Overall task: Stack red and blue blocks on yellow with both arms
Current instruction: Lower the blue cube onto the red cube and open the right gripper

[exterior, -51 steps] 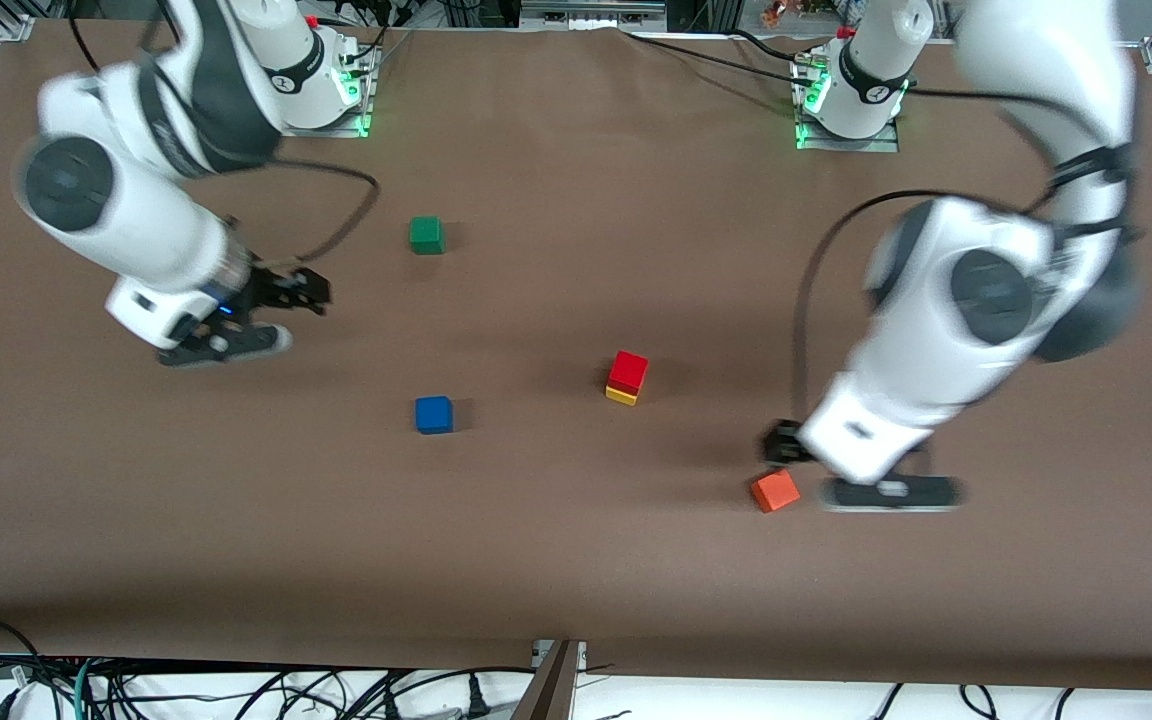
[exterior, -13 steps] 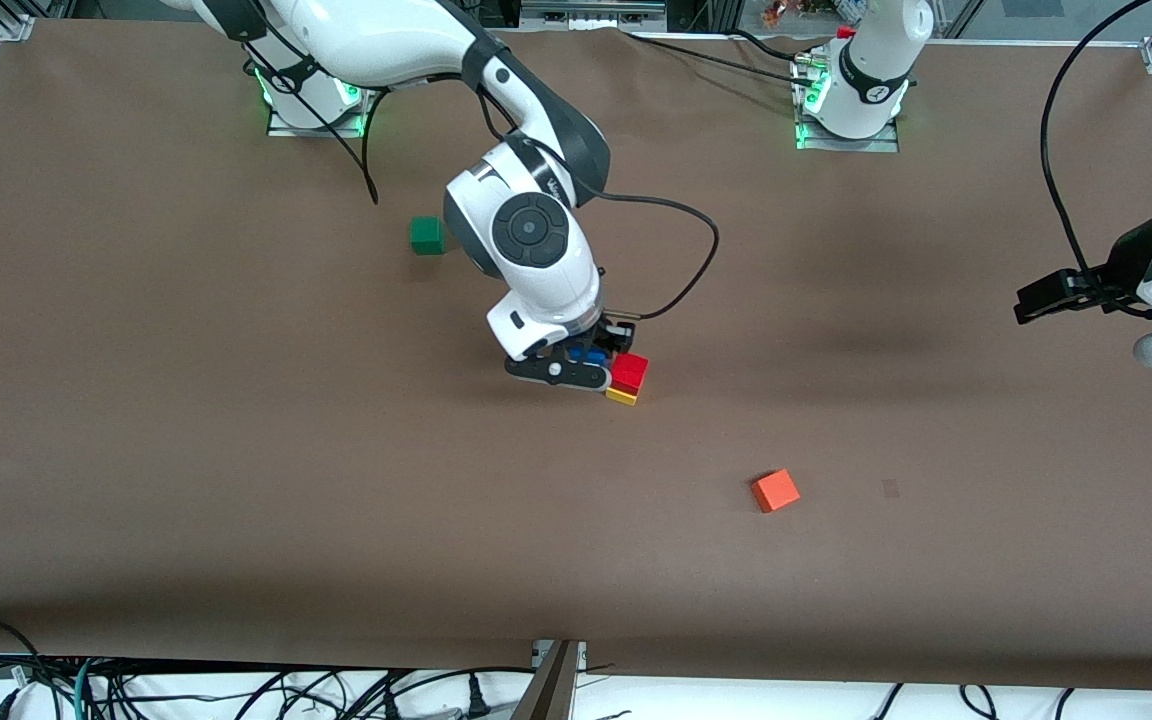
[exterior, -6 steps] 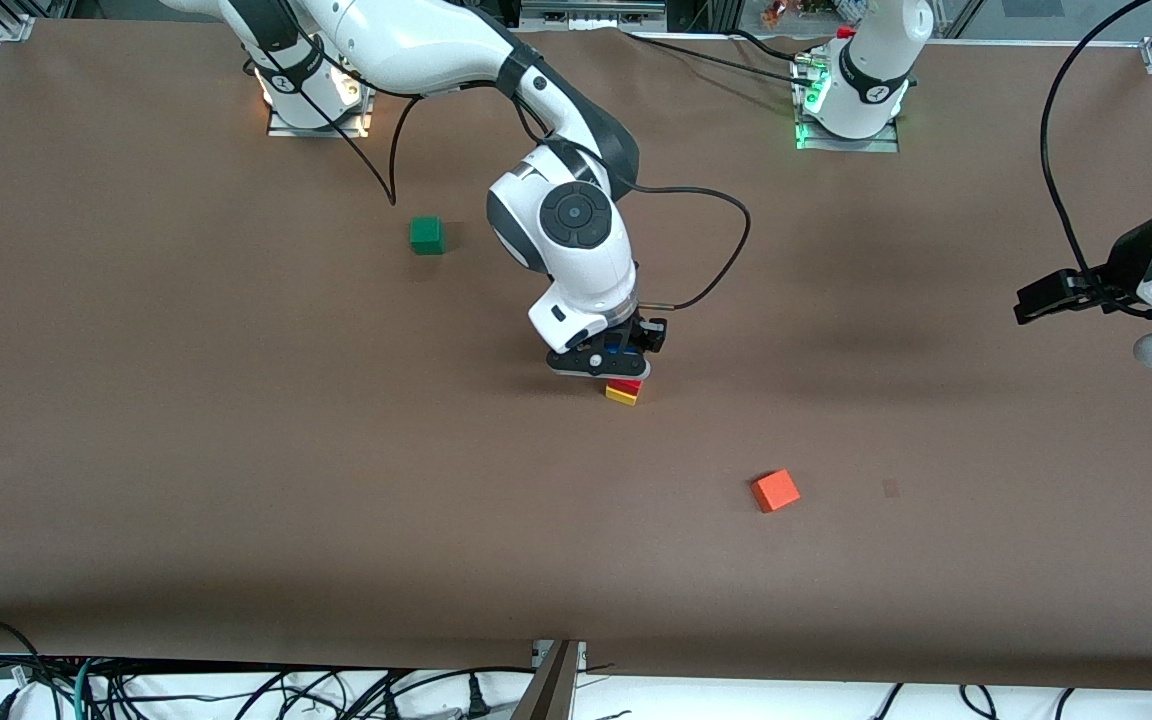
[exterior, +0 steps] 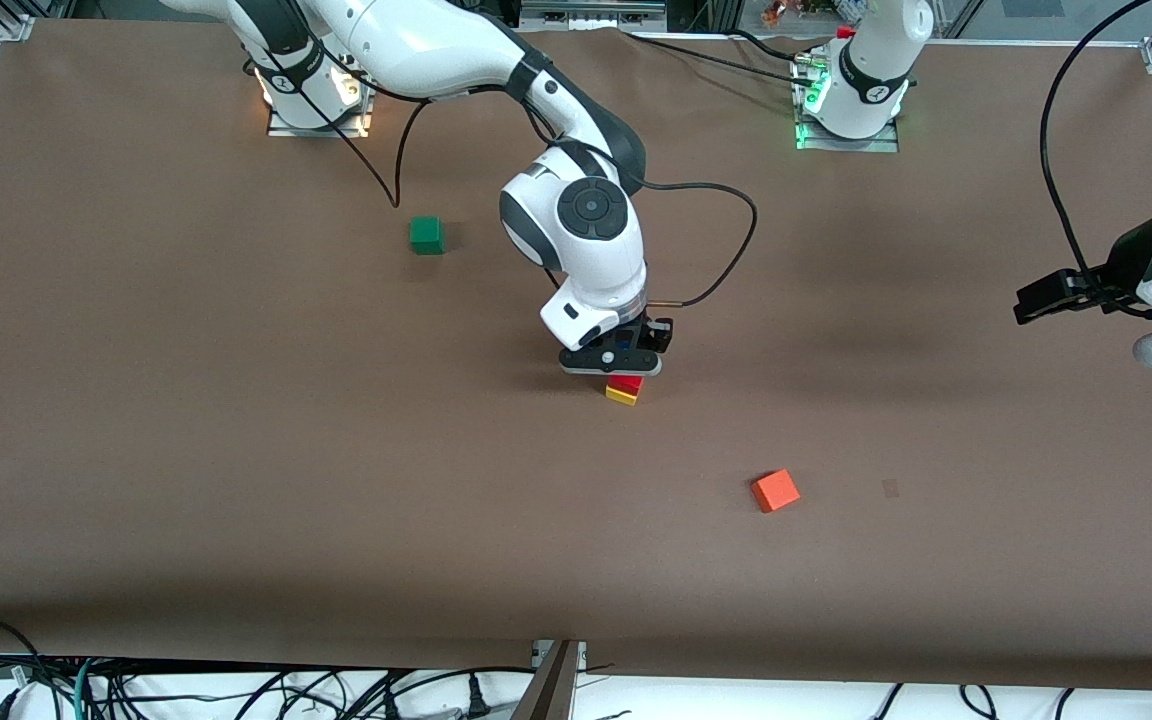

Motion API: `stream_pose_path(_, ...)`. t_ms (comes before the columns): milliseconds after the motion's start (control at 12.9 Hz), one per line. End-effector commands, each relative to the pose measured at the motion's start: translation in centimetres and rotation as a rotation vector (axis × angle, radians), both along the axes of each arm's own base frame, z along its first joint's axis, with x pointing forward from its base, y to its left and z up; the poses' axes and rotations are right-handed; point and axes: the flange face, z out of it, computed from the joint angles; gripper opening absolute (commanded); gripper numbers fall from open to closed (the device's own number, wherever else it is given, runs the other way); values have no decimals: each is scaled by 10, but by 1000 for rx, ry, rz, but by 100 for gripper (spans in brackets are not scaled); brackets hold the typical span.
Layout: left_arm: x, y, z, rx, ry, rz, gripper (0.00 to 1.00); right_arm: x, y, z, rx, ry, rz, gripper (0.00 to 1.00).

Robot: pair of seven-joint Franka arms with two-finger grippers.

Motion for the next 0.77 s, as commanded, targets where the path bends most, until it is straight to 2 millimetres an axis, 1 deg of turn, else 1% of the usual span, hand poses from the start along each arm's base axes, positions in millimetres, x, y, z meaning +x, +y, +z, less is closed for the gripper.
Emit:
stream_pose_path(0,0,0,5,-24,-12,-17,100,2,6,3,-13,-36,-3,51)
stream_pose_path(77,0,0,5,-24,-12,-17,100,1,5,1,-17,-34,-3,52)
stream_pose_path(387,0,0,5,-26,-12,-17,100,3,7,-1,-6,-45,-4,59)
stream_pose_path(541,0,-2,5,-26,-12,-20,100,3,5,-3,-9,-43,-4,68)
stream_pose_path(696,0,-1,5,-26,-12,-18,100,4,5,-1,-11,-41,-4,93)
